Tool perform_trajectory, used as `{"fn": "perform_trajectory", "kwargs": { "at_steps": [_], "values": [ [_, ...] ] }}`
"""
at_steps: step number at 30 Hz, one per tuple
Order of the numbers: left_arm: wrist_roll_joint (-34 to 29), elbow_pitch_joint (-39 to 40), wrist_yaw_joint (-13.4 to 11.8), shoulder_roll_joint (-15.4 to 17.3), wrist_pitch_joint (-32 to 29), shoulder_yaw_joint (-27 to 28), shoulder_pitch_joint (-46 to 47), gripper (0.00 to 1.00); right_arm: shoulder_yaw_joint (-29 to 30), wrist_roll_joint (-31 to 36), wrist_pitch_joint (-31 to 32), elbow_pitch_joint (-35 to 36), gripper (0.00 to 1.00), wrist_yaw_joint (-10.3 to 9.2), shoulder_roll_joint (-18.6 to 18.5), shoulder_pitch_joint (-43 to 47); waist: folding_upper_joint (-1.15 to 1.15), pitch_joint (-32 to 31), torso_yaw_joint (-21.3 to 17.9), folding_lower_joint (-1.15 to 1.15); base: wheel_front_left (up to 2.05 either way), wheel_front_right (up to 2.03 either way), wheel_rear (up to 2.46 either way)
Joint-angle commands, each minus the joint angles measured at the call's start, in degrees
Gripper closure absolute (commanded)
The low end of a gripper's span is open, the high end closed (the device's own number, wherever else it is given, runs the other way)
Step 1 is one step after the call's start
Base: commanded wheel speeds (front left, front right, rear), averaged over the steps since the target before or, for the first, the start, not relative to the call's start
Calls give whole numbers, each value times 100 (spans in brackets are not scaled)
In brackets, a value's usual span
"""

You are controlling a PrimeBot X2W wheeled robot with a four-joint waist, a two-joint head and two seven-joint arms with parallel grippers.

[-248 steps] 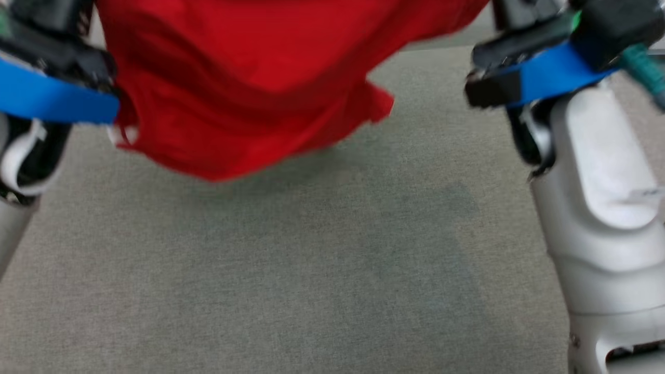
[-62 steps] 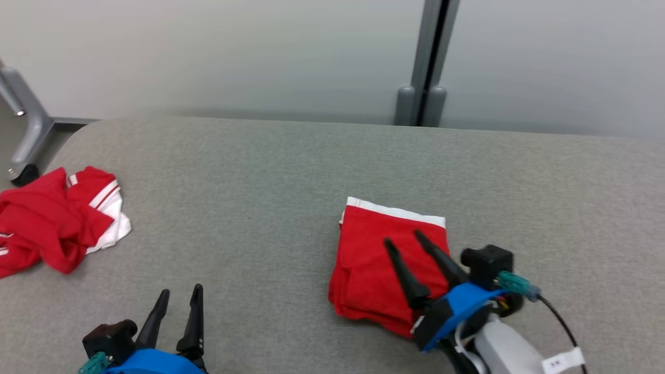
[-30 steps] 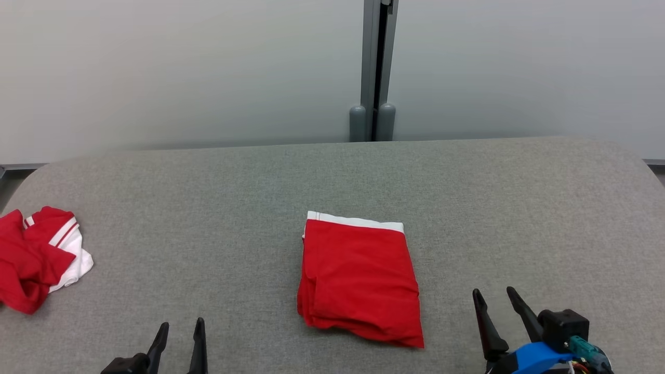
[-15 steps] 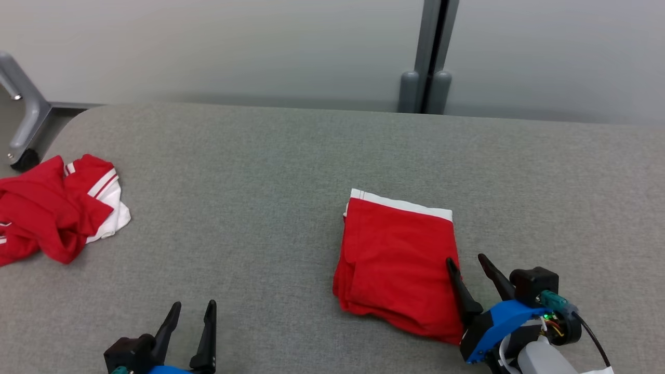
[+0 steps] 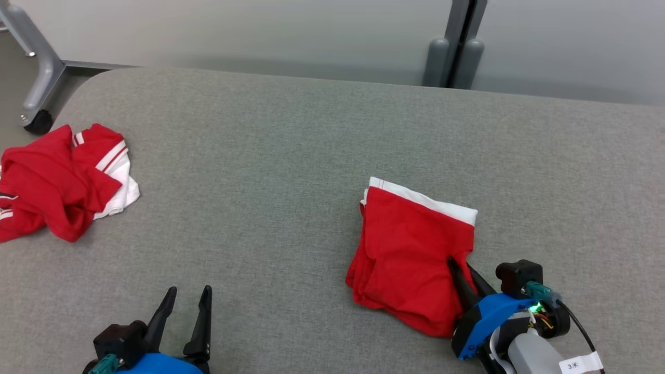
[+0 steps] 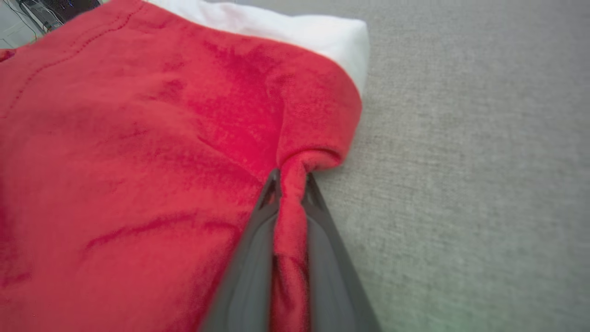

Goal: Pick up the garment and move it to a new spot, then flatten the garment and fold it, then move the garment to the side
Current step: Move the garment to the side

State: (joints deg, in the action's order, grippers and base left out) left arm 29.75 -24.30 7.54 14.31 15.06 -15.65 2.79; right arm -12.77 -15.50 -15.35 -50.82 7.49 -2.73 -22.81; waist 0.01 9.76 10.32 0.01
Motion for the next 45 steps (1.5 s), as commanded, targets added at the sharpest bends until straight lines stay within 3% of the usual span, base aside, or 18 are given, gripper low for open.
{"fn": "perform_trajectory", "kwargs": {
  "at_steps": [1,7,17,24,30,35,40,45],
  "values": [
    [-8,28,-8,20,15,-10,64,0,35,60,25,61,100,0,-34,89,-1,-44,-89,-1,0,0,0],
    [-108,235,-9,3,15,-216,-16,0,365,325,20,599,100,0,-33,234,-1,-174,-677,-1,0,0,0],
    [-274,810,-9,-74,15,-822,29,0,425,524,19,1009,100,0,-31,508,-1,-247,-2359,-1,0,0,0],
    [-272,1050,-9,65,15,-1306,43,0,530,661,19,1243,100,0,-24,725,-1,-75,-3108,-1,0,0,0],
    [-226,1049,-9,225,15,-1419,-11,0,610,868,19,1368,100,0,-24,754,-1,69,-3181,-1,0,0,0],
    [-153,1054,-8,437,15,-1460,45,0,919,1494,19,1309,100,0,-33,402,-1,307,-2899,-1,0,0,0],
    [-46,1150,-9,701,15,-1393,124,0,1963,2513,114,1262,100,0,-30,-150,-1,634,-2452,-1,0,0,0],
    [51,1233,-9,917,15,-1344,143,0,3321,3682,492,1686,100,0,-30,-503,-1,903,-2129,-1,0,0,0]
  ]
}}
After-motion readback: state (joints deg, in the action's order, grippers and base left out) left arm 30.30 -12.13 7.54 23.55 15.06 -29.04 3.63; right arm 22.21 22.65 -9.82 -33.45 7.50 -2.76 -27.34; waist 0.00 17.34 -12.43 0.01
